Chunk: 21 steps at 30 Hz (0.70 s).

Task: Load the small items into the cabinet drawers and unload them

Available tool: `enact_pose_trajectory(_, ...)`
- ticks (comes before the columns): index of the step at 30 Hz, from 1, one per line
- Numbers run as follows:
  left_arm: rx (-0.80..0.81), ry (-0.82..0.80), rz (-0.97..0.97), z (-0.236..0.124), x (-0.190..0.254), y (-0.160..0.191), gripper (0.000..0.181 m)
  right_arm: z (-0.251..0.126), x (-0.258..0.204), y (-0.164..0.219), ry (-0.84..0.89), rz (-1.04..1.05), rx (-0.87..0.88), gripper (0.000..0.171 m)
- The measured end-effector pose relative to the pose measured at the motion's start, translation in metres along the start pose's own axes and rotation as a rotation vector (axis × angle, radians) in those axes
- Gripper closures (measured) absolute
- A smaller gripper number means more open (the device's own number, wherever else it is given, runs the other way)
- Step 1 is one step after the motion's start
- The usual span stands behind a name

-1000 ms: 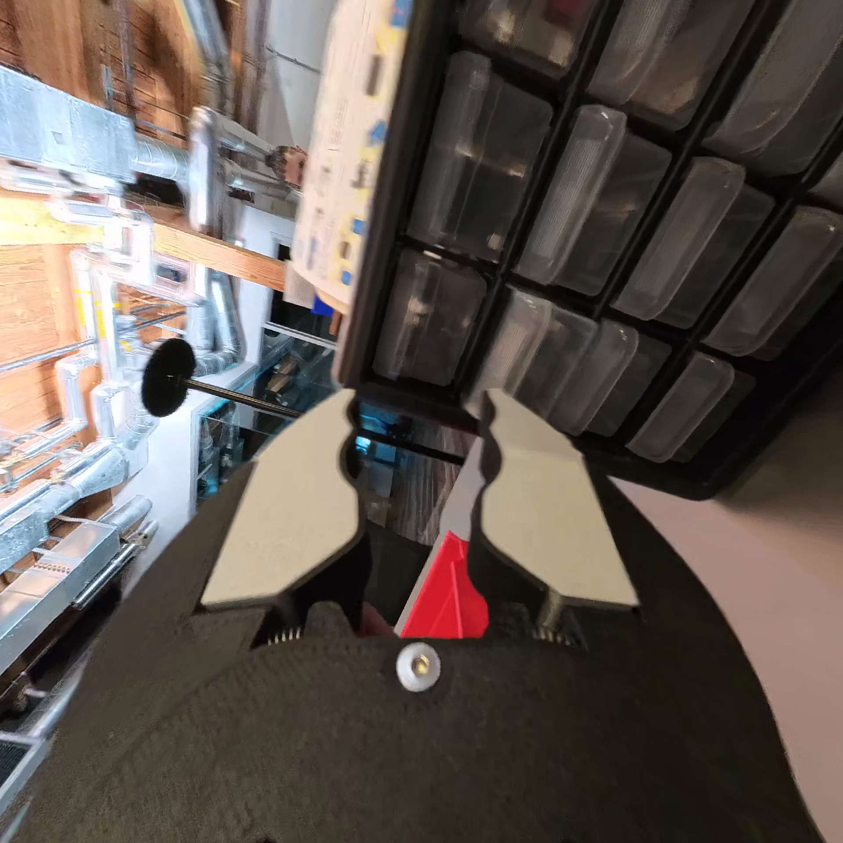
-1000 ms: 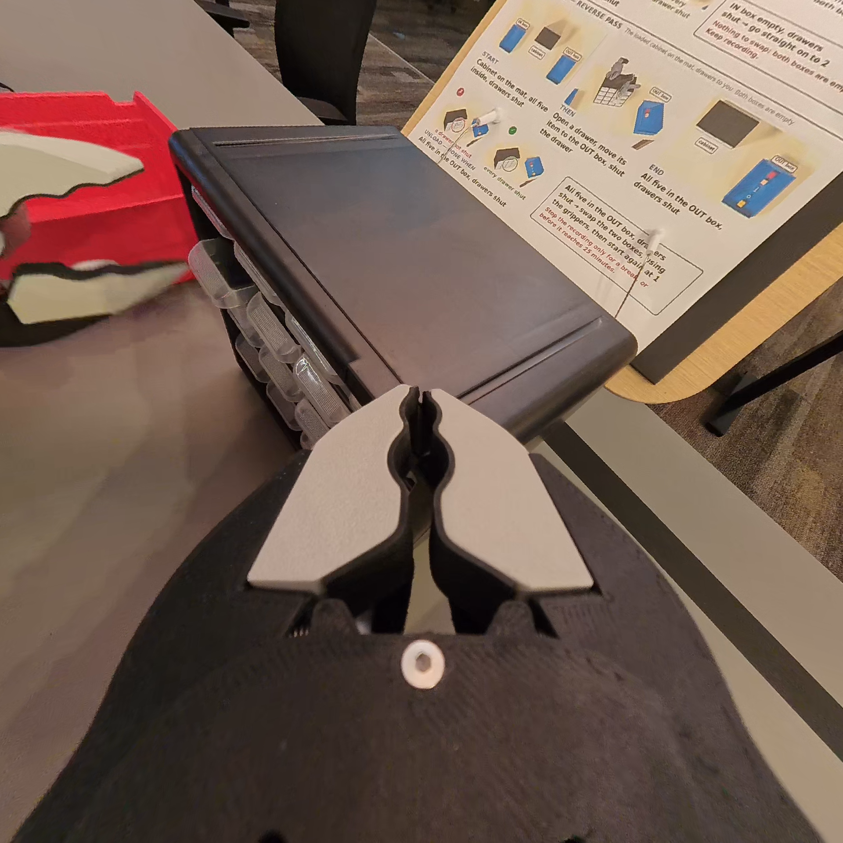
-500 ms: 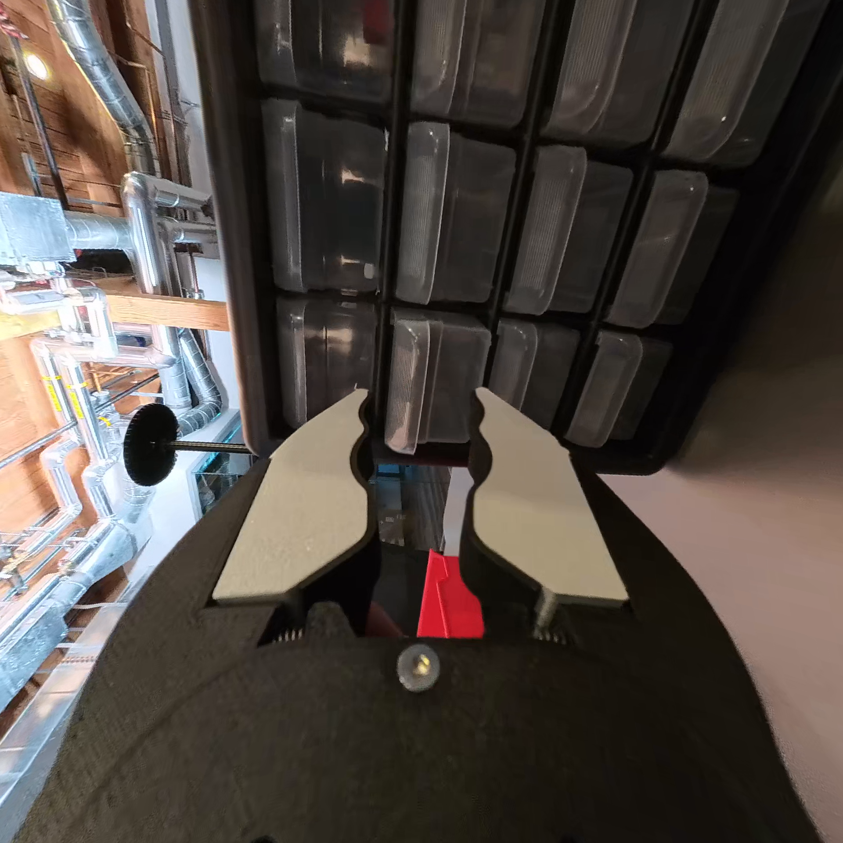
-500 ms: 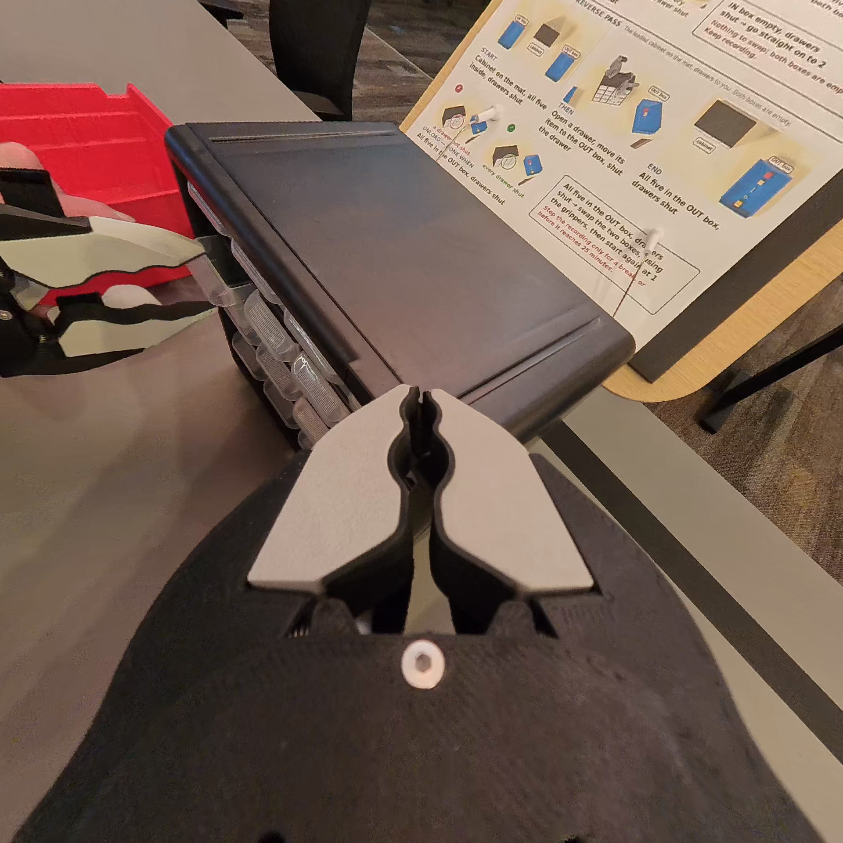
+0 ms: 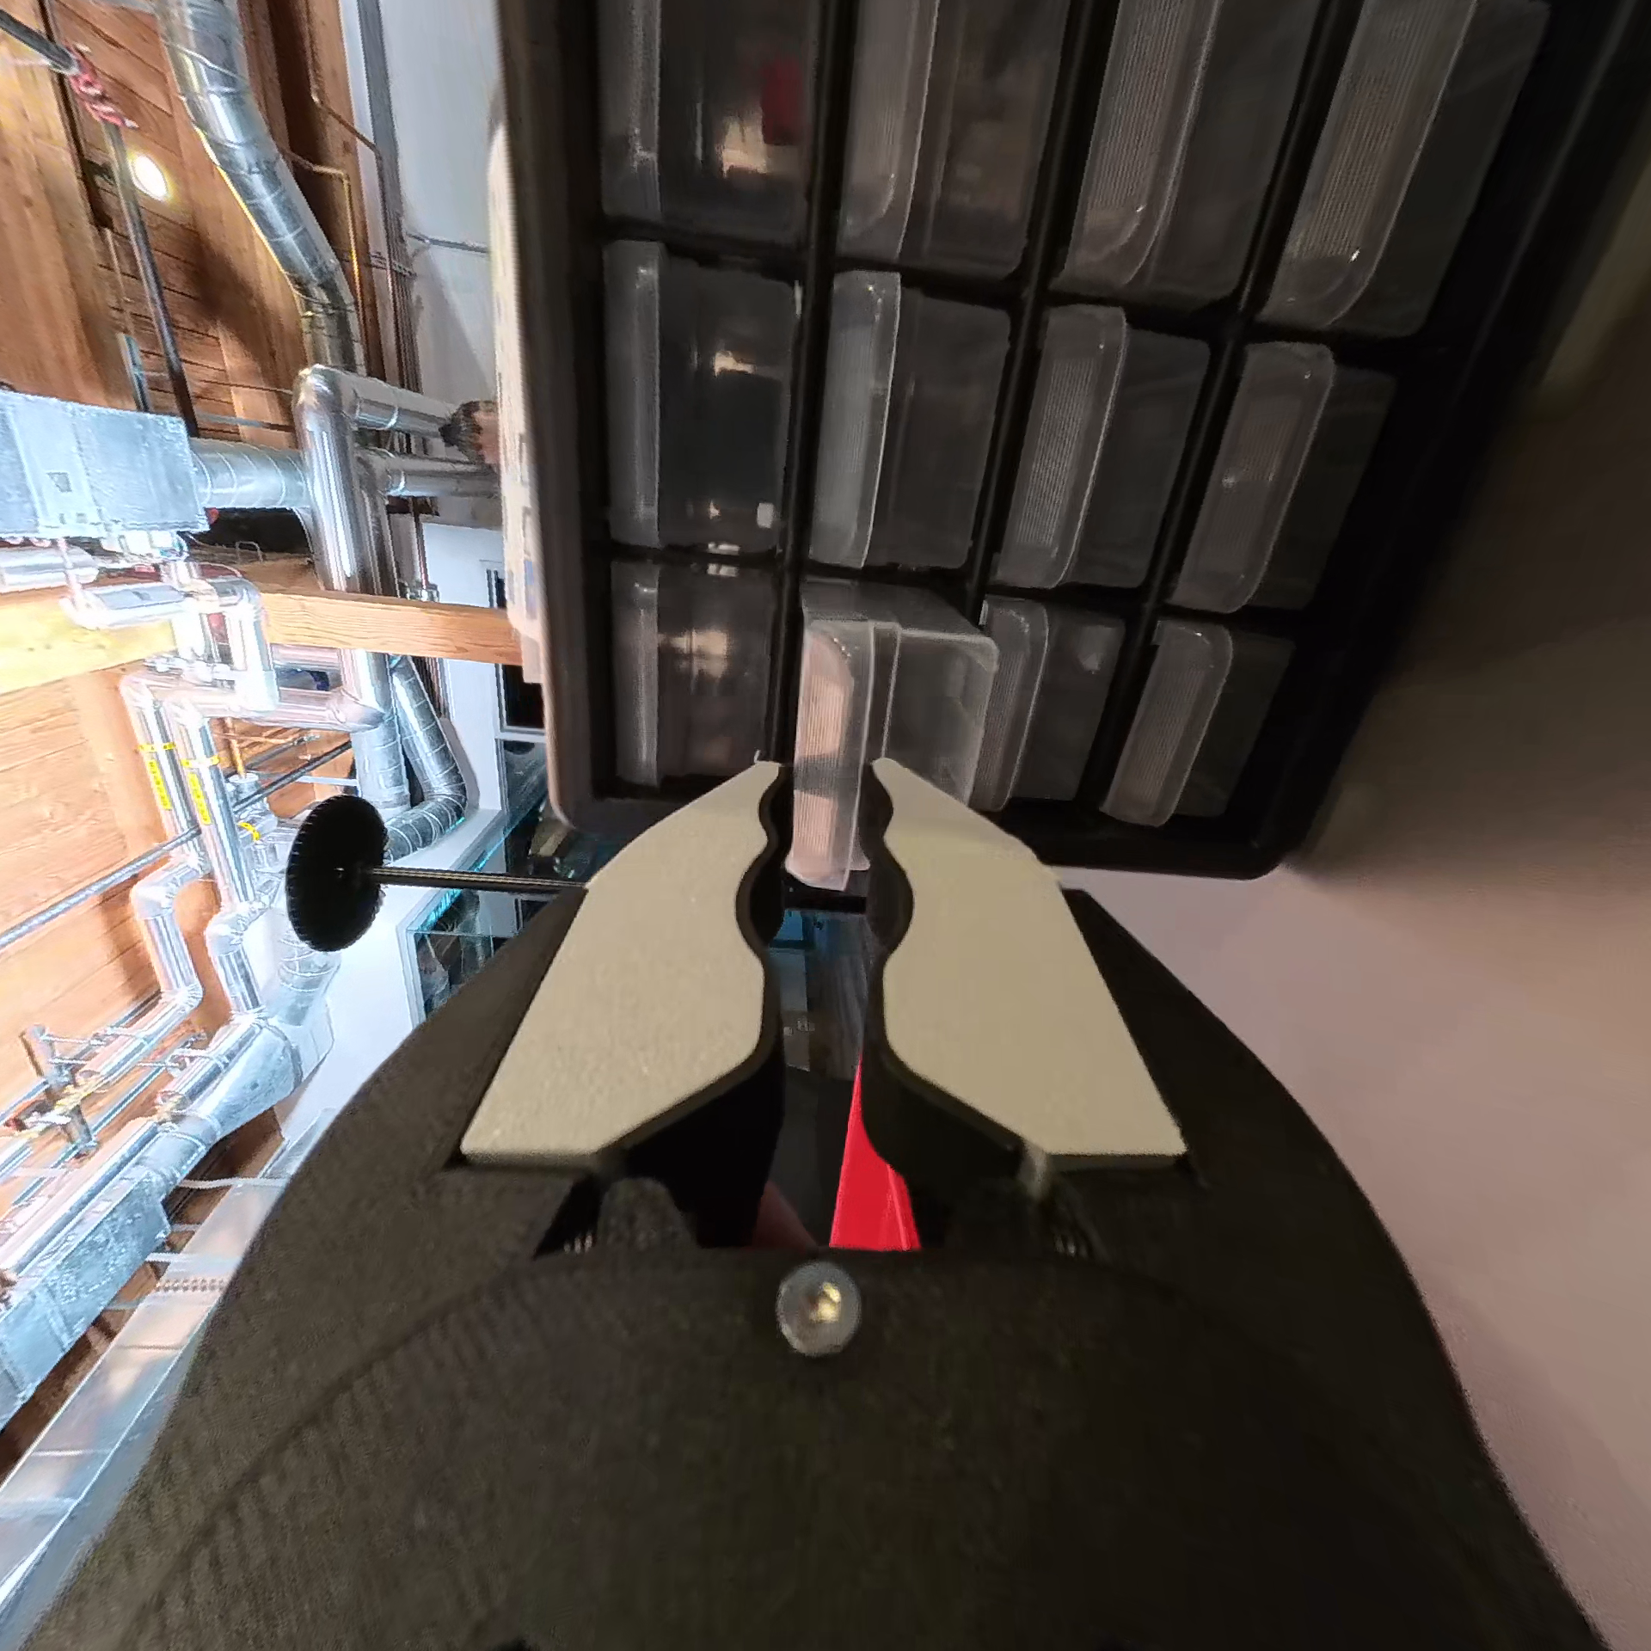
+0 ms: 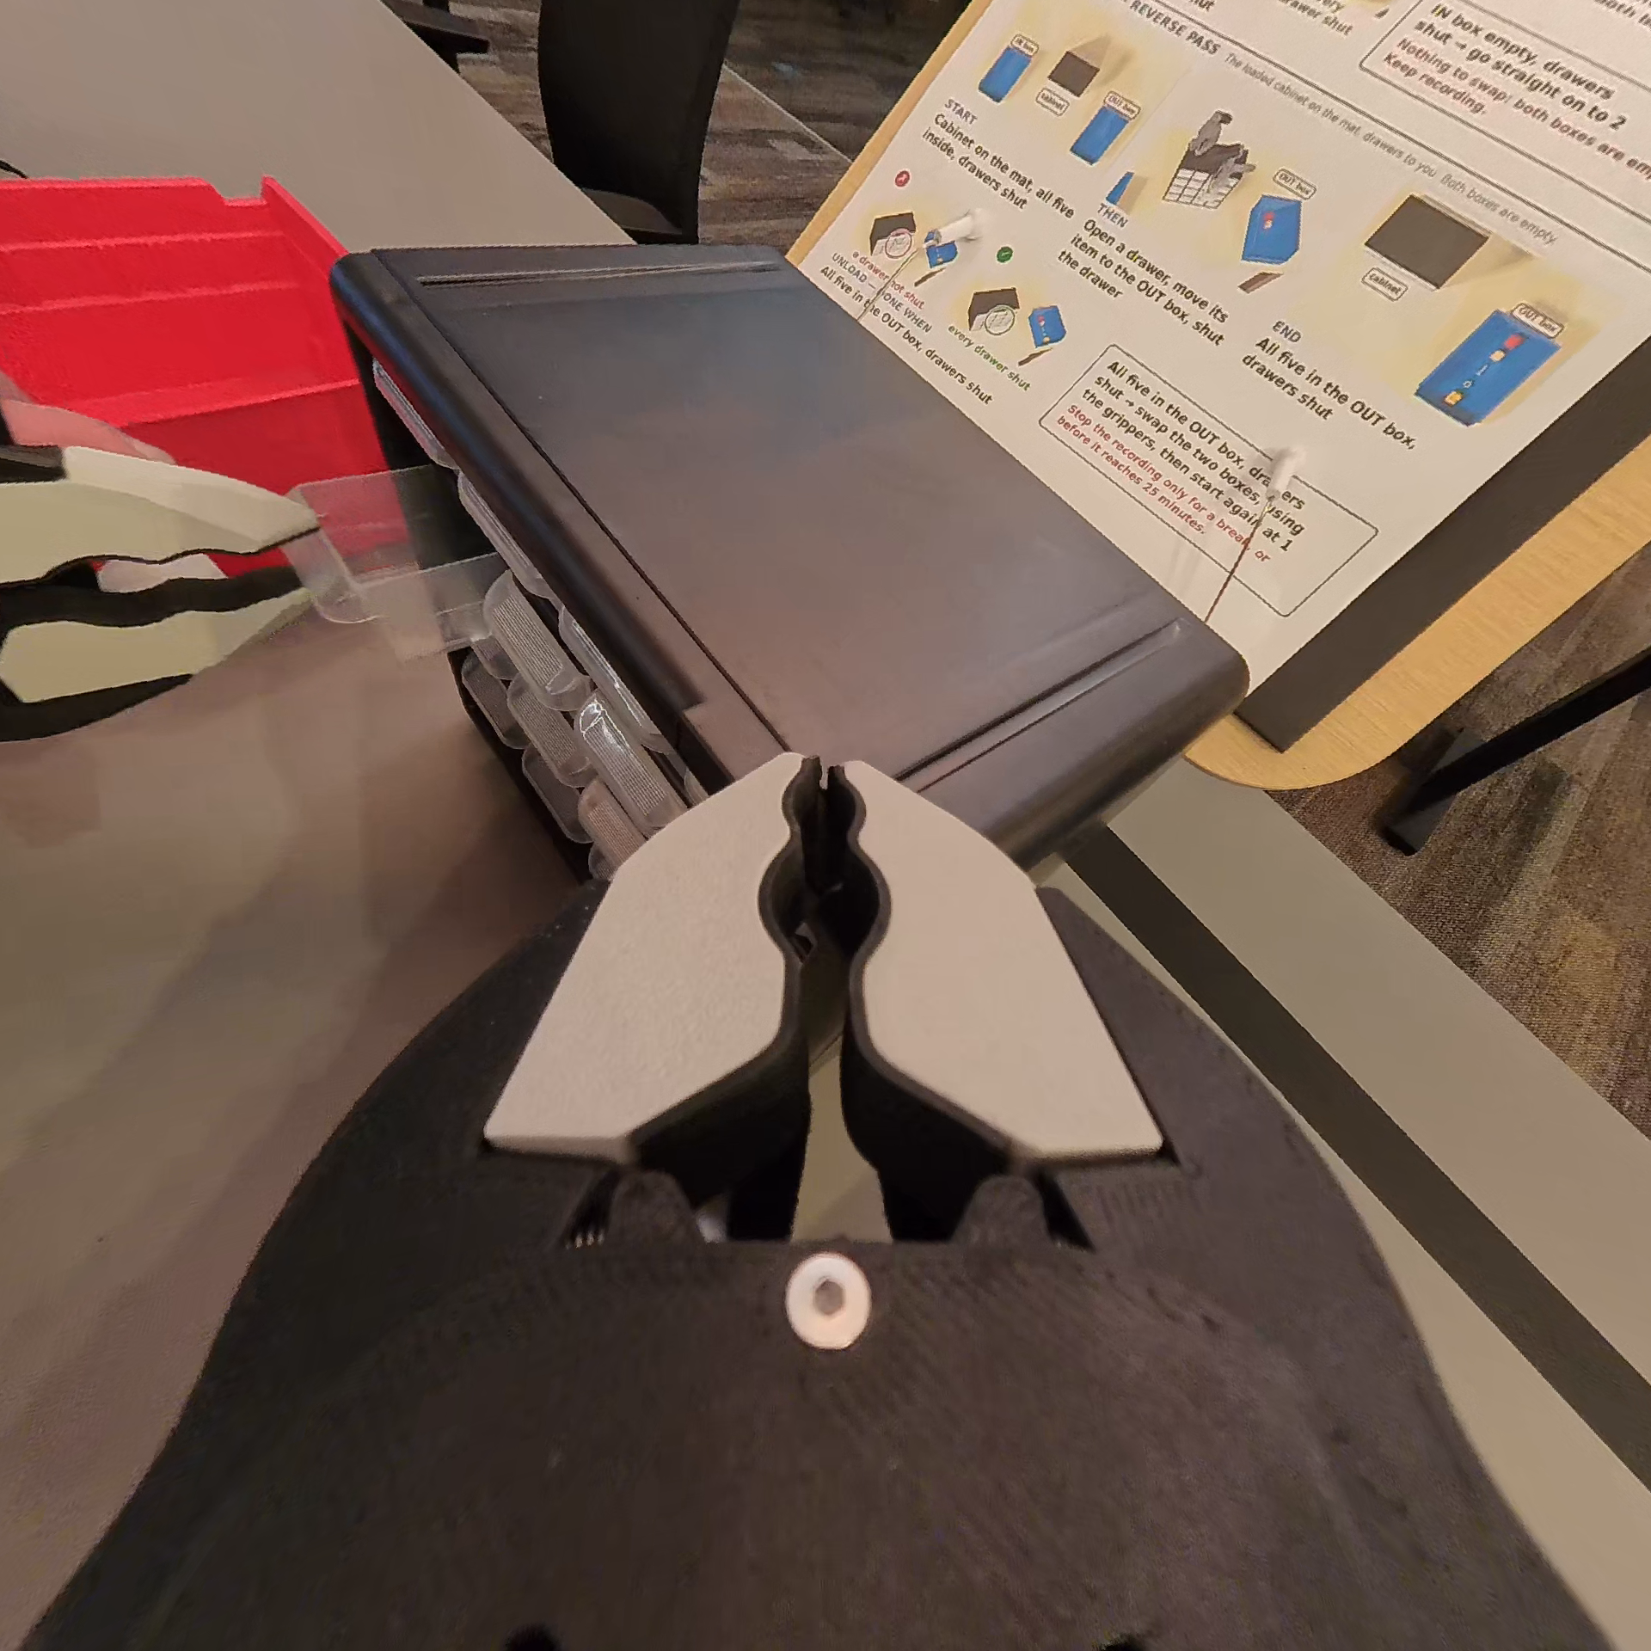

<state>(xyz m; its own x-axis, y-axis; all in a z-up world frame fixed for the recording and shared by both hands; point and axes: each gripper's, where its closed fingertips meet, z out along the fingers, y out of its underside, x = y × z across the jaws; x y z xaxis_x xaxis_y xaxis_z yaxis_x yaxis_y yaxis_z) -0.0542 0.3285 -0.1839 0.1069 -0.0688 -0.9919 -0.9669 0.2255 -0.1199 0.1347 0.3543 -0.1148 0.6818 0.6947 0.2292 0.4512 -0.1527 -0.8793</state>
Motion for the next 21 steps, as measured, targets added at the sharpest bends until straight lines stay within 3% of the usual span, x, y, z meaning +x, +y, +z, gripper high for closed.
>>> enact_pose_trajectory(1, 0.001, 0.001, 0.005, -0.004, 0.000, 0.000, 0.168, 0.000, 0.000, 0.000, 0.001, -0.001, -0.001, 0.170)
enact_pose_trajectory(17, 0.016, 0.030, 0.016, -0.040, 0.011, -0.005, 0.166, 0.000, 0.000, 0.000, 0.008, -0.005, -0.008, 0.170)
enact_pose_trajectory(21, 0.024, 0.023, -0.007, -0.041, 0.008, -0.005, 0.155, 0.000, 0.000, 0.000, 0.007, -0.004, -0.006, 0.170)
